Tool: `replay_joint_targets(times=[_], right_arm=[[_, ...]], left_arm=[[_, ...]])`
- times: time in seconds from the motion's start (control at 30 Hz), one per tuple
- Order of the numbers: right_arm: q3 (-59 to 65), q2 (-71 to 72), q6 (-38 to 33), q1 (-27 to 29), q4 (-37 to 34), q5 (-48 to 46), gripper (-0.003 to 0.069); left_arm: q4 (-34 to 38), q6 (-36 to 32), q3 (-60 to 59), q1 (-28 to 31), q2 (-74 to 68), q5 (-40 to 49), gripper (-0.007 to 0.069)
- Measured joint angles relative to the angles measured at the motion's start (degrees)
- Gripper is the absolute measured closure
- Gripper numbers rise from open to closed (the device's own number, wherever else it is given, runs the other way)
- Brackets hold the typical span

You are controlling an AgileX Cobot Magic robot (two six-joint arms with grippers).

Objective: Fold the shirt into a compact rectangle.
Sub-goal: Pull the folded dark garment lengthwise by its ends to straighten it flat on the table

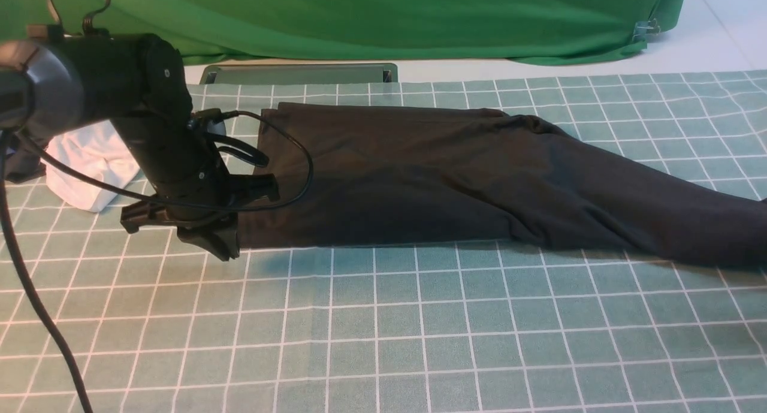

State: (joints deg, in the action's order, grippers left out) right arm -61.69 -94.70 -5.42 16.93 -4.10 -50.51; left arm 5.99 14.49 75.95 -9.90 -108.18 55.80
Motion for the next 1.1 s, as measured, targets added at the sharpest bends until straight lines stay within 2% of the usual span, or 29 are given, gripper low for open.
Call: replay_joint_targets(times=[0.13, 0.23, 0.3, 0.37, 0.4, 0.43, 0.47, 0.5, 0.53, 0.77, 0.97, 1.1], right_arm=[[0.05, -2.33, 0.44, 0.0, 1.49, 4.01, 0.0151], [0.05, -3.9, 0.73, 0.0, 1.61, 6.86, 0.0159], [0.05, -5.07, 0.91, 0.0, 1.61, 9.09, 0.0193], [0.05, -5.81, 0.91, 0.0, 1.66, 10.74, 0.0301], [0.05, -5.89, 0.8, 0.0, 1.65, 11.16, 0.0317], [0.07, -6.16, 0.45, 0.0, 1.72, 13.27, 0.0483], [0.07, -6.16, 0.45, 0.0, 1.72, 13.58, 0.0483], [0.07, -6.16, 0.43, 0.0, 2.57, 16.24, 0.0568], [-0.19, -6.22, 0.49, 0.13, 3.24, 17.75, 0.0596], [-4.42, -8.34, 1.27, 2.82, 4.1, 18.53, 0.0606], [-4.77, -11.5, 1.38, 2.96, 4.1, 18.61, 0.0593], [-4.88, -12.29, 1.73, 3.07, 4.1, 18.67, 0.0491]], left_arm=[[-0.13, -0.12, 0.0, 0.0, 0.0, 0.0, 0.061], [-0.17, -0.12, 0.0, 0.0, 0.0, 0.0, 0.061], [-0.17, -0.17, 0.0, 0.0, 0.0, 0.0, 0.061], [-0.17, -0.17, 0.0, 0.0, 0.0, 0.0, 0.061], [-0.17, -0.17, 0.0, 0.0, 0.0, 0.0, 0.061], [-0.17, -0.17, 0.0, 0.0, 0.0, 0.0, 0.061], [-0.17, -0.17, 0.0, 0.0, 0.0, 0.0, 0.061], [-0.17, -0.17, 0.0, 0.0, 0.0, 0.11, 0.061], [-0.17, -0.24, 0.0, 0.0, 0.0, 0.56, 0.061], [-0.08, -1.9, 0.0, 0.0, 0.0, 3.56, 0.061], [3.38, -2.35, 0.0, 0.0, 0.0, 6.77, 0.0607], [4.36, -2.32, 0.0, 0.0, 0.01, 6.88, 0.0562]])
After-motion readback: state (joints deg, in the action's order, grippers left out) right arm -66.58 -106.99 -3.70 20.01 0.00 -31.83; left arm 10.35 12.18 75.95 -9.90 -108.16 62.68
